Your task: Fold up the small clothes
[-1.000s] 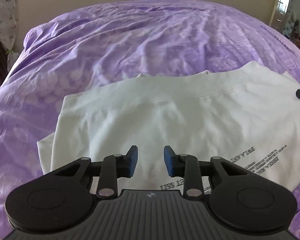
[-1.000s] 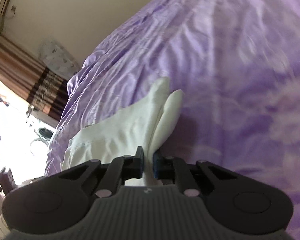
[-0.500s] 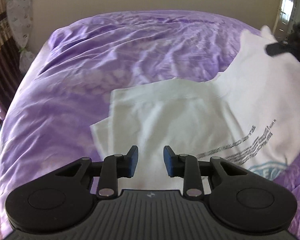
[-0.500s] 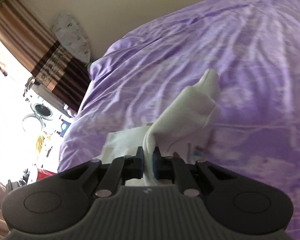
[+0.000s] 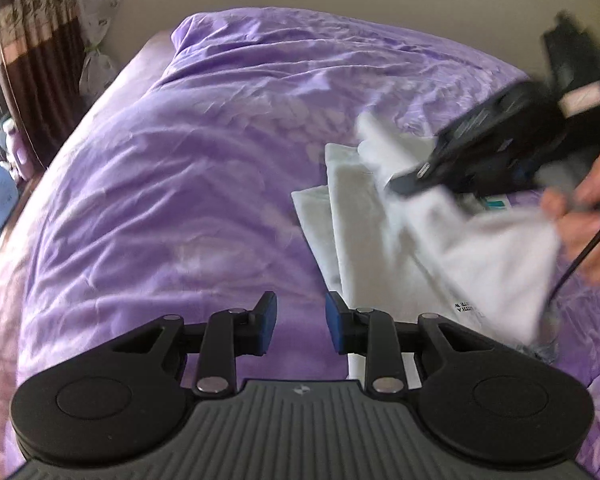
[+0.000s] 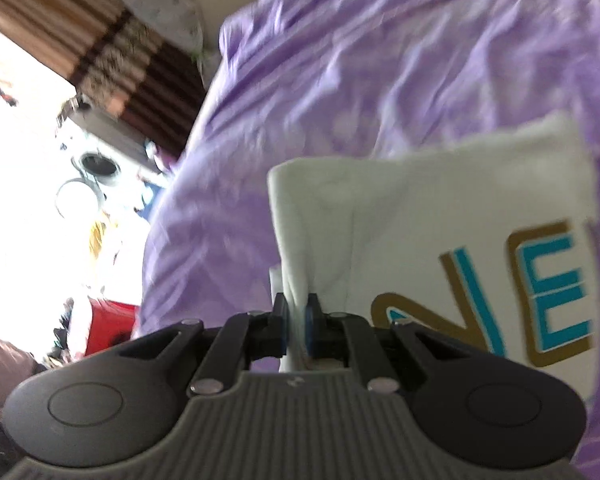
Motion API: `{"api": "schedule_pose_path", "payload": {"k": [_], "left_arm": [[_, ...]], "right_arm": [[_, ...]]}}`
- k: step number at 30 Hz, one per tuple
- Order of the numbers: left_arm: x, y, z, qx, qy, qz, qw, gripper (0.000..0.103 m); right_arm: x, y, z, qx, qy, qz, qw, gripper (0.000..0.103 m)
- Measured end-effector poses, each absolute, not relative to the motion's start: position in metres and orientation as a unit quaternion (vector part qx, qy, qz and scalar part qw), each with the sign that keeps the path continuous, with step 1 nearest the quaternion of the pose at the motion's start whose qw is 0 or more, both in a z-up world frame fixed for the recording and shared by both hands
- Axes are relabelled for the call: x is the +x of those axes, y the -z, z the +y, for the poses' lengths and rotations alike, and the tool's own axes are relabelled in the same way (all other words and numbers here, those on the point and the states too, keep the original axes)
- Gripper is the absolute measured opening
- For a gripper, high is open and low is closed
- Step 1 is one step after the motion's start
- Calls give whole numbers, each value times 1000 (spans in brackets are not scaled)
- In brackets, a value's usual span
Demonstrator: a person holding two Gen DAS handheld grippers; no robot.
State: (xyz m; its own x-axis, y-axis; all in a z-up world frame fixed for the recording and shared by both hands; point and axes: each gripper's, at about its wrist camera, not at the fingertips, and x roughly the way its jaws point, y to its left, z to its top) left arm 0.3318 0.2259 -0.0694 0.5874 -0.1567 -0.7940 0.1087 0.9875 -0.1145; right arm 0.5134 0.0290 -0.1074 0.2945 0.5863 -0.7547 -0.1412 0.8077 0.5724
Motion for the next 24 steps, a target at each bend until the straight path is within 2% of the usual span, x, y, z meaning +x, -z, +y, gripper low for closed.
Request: {"api": "schedule_pose_path", "payload": {"k": [5, 8, 9, 10, 14, 16, 18, 24], "left_arm": [[332, 76, 239, -100, 105, 439, 887, 33], [332, 73, 243, -147, 123, 433, 881, 36], [331, 71, 243, -161, 129, 431, 879, 37], [330, 69, 243, -175, 135, 428, 876, 38], [322, 65, 239, -230, 163, 425, 860, 45], [319, 67, 235, -250, 170, 426, 853, 54], [316, 71, 232, -262, 170, 428, 848, 58], [315, 100, 236, -329, 138, 450, 819, 59]], "right_arm": [[515, 148, 51, 185, -234, 576, 761, 5], [514, 150, 48, 197, -243, 580, 752, 24], [511, 146, 48, 192, -246, 580, 752, 37], [507, 137, 49, 176, -251, 572, 760, 40], [482, 99, 37, 136, -277, 525, 794, 40], [469, 84, 19, 140, -282, 504, 805, 41], [453, 74, -4, 139, -280, 483, 818, 41], [397, 82, -76, 111, -237, 449, 854, 41]]}}
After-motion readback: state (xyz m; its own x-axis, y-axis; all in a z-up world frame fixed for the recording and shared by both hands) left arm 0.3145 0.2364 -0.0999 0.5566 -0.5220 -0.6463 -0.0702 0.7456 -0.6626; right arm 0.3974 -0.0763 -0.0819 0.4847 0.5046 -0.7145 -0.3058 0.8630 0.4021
